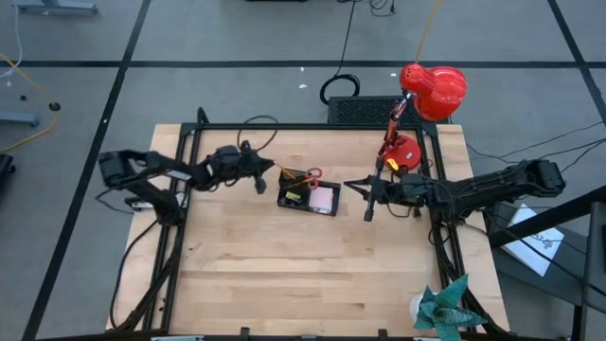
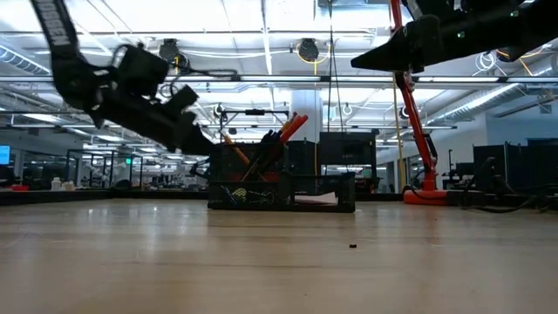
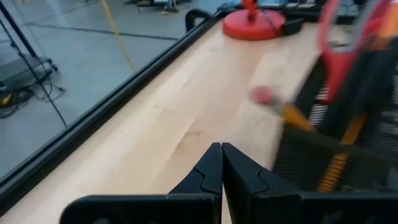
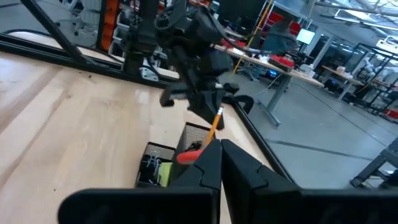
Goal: Pick and place office supplies into organizer
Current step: Adjust the desk organizer
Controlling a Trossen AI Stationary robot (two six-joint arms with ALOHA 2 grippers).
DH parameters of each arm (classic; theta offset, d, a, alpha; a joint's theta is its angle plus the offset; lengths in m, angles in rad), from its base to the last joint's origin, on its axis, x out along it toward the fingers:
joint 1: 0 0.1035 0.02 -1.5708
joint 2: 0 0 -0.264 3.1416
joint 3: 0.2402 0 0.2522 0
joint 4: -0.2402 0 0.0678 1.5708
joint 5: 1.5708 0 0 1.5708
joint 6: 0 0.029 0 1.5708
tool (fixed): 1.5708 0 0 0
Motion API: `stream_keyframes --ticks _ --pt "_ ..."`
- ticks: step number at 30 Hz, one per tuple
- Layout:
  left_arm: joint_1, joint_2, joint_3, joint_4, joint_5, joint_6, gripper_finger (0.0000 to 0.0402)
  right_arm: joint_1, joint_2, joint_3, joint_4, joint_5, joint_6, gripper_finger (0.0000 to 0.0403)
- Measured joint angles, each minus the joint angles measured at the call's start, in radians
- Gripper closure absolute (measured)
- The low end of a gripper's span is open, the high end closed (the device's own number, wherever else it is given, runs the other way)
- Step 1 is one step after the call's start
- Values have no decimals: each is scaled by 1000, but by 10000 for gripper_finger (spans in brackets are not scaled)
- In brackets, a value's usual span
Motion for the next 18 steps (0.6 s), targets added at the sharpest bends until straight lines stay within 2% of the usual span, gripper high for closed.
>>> stream_keyframes --ticks 6,9,18 --pt "112 119 71 0 131 23 392 -17 -2 0 -2 -73 9 403" --pt "141 172 119 1 220 38 392 -24 -2 0 -3 -75 22 403" --pt "108 294 212 -20 338 63 392 -28 -2 0 -43 -75 52 403"
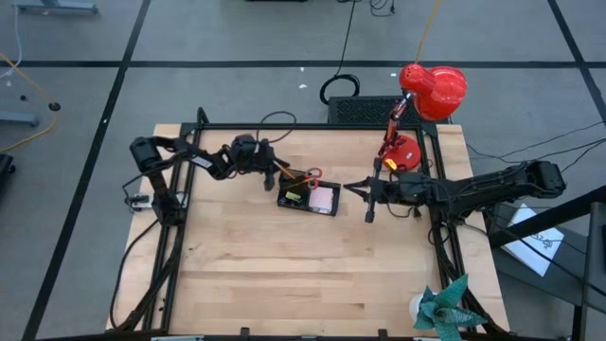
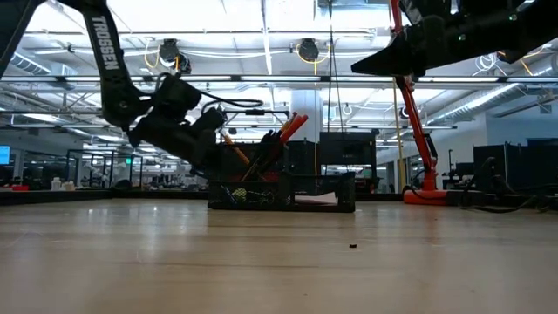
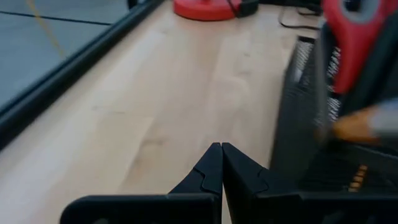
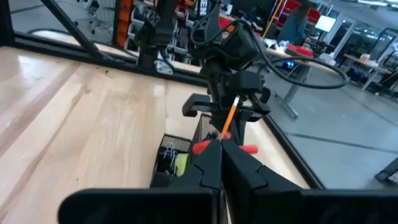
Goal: Pick and place office supplies into organizer
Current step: Adjust the desk organizer
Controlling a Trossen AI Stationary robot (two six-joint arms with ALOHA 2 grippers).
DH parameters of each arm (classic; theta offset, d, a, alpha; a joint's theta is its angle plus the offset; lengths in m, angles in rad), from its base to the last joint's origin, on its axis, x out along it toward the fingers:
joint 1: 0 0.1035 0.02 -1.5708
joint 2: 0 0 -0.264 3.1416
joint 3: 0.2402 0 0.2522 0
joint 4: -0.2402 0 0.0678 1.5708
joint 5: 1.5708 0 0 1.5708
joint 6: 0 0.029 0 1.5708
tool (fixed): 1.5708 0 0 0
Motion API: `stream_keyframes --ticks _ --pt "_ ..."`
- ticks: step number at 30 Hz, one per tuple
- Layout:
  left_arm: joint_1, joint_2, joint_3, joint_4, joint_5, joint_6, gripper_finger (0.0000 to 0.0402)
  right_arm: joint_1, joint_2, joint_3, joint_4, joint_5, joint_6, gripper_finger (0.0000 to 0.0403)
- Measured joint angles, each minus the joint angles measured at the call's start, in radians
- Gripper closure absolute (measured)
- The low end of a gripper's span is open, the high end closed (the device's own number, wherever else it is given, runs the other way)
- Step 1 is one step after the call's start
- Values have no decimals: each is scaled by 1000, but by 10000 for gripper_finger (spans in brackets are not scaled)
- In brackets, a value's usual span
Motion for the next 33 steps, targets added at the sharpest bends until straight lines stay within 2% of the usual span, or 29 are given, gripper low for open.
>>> stream_keyframes --ticks 28,33 --pt "-167 -4 0 -66 -5 8 392 0 0 0 -50 0 53 403" --pt "-210 -4 0 -73 -104 8 392 0 0 0 -50 0 53 403"
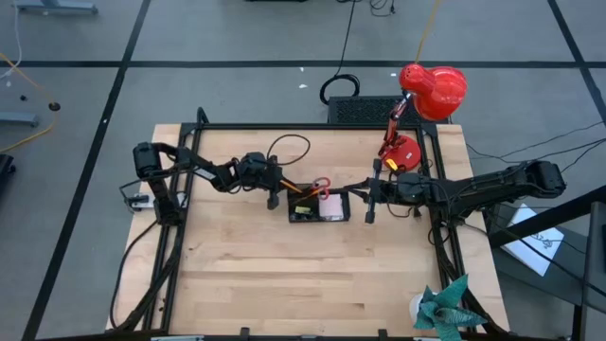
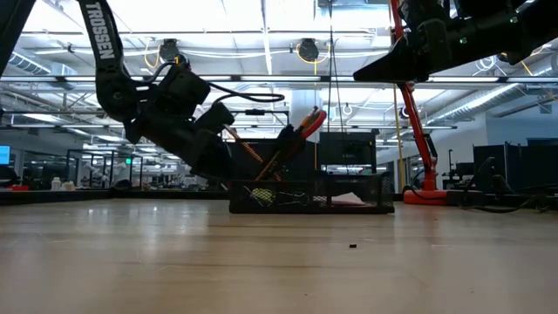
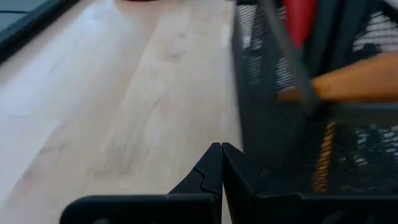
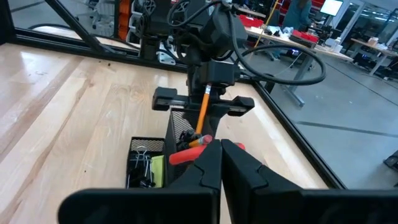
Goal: Pick and place office supplies into organizer
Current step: Adjust the desk organizer, then return to Home Position
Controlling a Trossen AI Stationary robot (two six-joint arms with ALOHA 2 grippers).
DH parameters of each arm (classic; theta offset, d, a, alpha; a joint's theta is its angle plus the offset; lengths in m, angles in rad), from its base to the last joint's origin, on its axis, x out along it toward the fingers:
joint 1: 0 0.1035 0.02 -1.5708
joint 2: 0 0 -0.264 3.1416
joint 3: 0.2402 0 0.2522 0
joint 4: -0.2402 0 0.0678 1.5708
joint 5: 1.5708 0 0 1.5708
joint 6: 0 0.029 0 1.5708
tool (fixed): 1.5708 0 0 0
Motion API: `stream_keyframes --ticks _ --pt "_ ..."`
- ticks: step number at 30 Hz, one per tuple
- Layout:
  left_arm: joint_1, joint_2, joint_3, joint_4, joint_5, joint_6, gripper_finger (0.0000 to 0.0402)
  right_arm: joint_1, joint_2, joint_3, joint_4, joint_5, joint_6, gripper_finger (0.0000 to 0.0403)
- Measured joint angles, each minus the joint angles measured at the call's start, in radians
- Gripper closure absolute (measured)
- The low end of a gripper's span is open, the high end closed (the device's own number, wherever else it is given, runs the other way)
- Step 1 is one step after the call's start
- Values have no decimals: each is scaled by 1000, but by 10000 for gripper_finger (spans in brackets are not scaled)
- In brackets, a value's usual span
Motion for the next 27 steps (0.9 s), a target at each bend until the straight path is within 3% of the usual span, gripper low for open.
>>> stream_keyframes --ticks 4,8,12,16,19,23,27 --pt "0 -20 -1 -20 -62 25 392 0 0 0 -1 -3 -1 403" --pt "38 -117 -6 -71 -82 55 392 -2 -6 0 -5 -56 -10 403" --pt "74 -304 -33 -170 -82 88 392 -31 -43 0 -26 -75 -12 403" --pt "69 -511 -72 -325 -81 167 392 -108 -116 0 -94 -240 24 403" --pt "33 -666 -113 -392 -74 213 396 -160 -193 0 -183 -294 51 403" --pt "-23 -840 -226 -336 -56 233 398 -164 -301 -2 -286 -278 83 403" --pt "-60 -959 -365 -146 -58 180 399 -96 -355 -47 -223 -242 132 403"
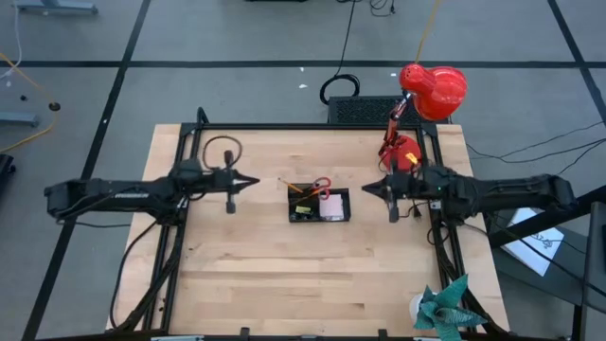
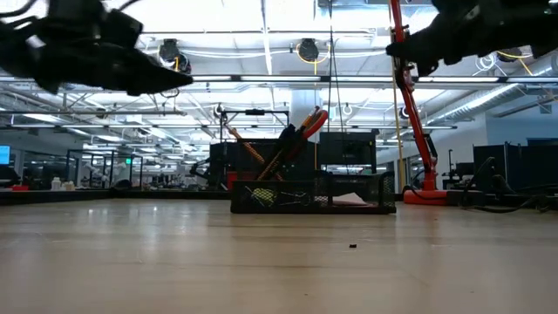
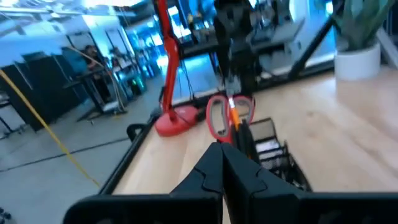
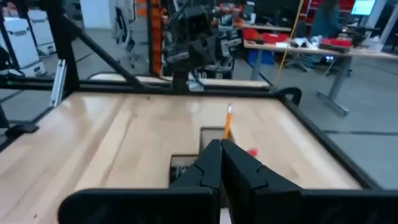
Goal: Pick and place office supplies into organizer
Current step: Return to Home Position
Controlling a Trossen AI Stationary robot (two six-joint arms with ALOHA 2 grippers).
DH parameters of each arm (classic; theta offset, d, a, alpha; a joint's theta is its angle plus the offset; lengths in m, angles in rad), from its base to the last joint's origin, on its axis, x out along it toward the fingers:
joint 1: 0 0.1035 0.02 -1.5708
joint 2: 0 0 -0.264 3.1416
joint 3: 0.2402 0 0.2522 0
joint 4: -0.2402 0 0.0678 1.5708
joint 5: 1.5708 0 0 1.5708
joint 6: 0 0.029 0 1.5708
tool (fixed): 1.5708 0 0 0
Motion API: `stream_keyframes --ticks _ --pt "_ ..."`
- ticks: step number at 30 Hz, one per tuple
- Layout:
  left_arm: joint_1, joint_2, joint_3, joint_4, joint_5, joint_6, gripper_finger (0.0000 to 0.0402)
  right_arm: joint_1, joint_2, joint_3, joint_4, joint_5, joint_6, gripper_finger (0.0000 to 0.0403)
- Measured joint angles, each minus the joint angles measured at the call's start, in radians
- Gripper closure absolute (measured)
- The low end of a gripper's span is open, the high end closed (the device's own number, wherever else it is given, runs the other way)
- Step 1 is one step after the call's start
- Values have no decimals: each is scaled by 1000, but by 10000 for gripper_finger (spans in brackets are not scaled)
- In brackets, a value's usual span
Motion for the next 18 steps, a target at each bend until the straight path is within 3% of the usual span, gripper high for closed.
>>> stream_keyframes --ticks 5,9,18 --pt "-46 -82 -115 94 -83 -33 400 78 -63 -112 43 86 26 403" --pt "-74 -112 -142 91 -131 -46 400 86 -181 -207 140 90 19 403" --pt "-168 -172 -143 83 -137 -69 401 78 -449 -236 -61 112 3 403"
